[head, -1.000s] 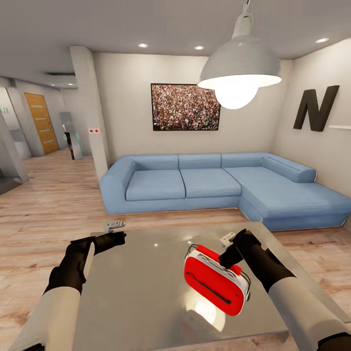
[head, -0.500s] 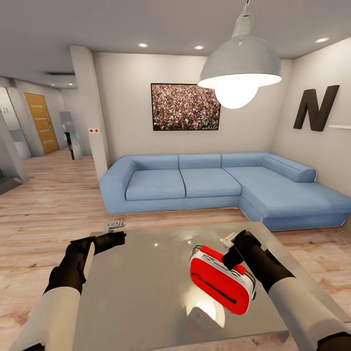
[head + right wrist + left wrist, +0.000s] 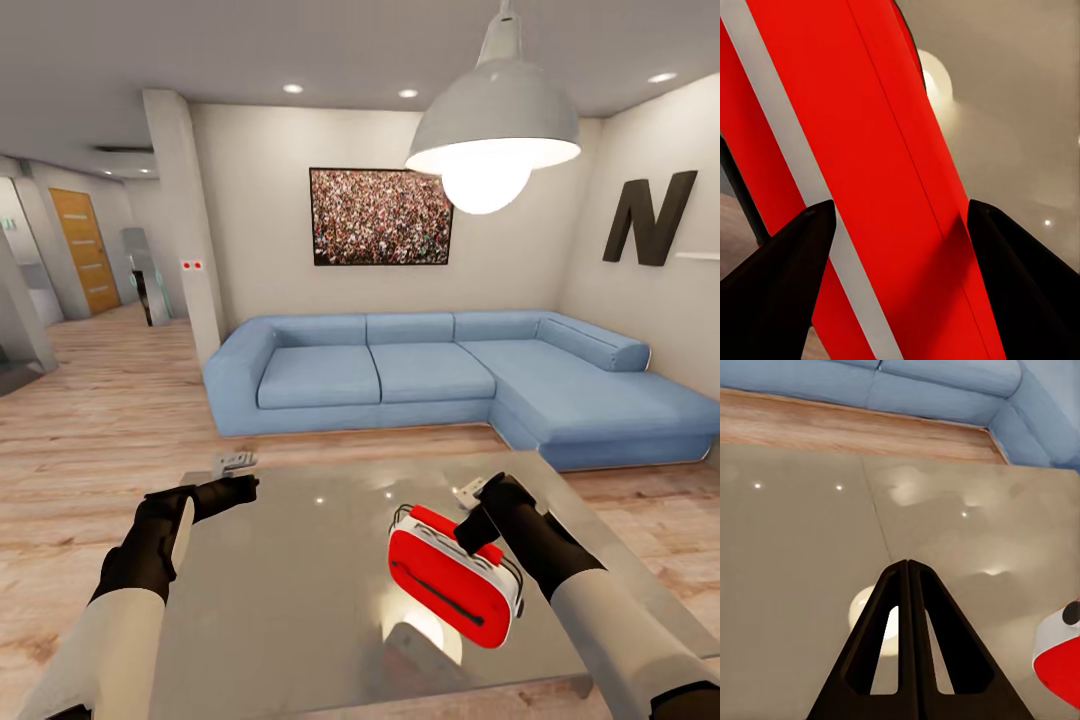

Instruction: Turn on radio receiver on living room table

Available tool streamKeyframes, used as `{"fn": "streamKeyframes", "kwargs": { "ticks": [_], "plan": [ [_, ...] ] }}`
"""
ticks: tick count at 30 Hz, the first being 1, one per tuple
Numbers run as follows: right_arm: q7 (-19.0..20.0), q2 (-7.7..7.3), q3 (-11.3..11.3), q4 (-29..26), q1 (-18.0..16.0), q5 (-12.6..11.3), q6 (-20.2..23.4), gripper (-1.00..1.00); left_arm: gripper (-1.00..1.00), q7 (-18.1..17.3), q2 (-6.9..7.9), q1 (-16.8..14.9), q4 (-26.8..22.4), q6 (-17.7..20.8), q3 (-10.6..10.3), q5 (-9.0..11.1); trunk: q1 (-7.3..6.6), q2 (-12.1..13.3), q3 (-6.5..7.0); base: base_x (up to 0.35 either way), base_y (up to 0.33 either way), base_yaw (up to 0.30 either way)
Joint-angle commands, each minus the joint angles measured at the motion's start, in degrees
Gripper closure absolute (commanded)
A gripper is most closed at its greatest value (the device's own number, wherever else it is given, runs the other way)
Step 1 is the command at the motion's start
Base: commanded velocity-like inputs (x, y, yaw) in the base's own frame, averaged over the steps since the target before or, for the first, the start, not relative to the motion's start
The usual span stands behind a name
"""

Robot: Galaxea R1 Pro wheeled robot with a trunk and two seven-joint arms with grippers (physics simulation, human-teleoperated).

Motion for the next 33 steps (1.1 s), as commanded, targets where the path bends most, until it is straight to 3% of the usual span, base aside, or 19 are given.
{"fn": "streamKeyframes", "kwargs": {
  "ticks": [1, 16, 25, 33],
  "plan": [
    [0.0, 0.00, 0.0, 0.0, 0.0, 0.0, -0.1, 1.00, 1.00, 0.0, 0.00, 0.0, 0.0, 0.0, 0.0, 0.0, 0.22, -0.4, -0.18, 0.000, 0.000, 0.000],
    [0.1, 0.00, -0.1, 0.0, 0.0, -0.1, -0.2, 1.00, 1.00, 0.0, 0.00, 0.0, 0.0, 0.0, 0.0, 0.0, 3.52, -6.4, -2.87, 0.000, 0.000, 0.000],
    [0.1, 0.00, -0.1, 0.0, 0.0, -0.1, -0.2, 1.00, 1.00, 0.0, 0.00, 0.0, 0.0, 0.0, 0.0, 0.0, 3.52, -6.4, -2.87, 0.000, 0.000, 0.000],
    [0.1, 0.00, -0.1, 0.0, 0.0, -0.1, -0.2, 1.00, 1.00, 0.0, -0.06, 0.0, 0.0, 0.0, 0.0, 0.0, 5.28, -9.6, -4.31, 0.000, 0.000, 0.000]
  ]
}}
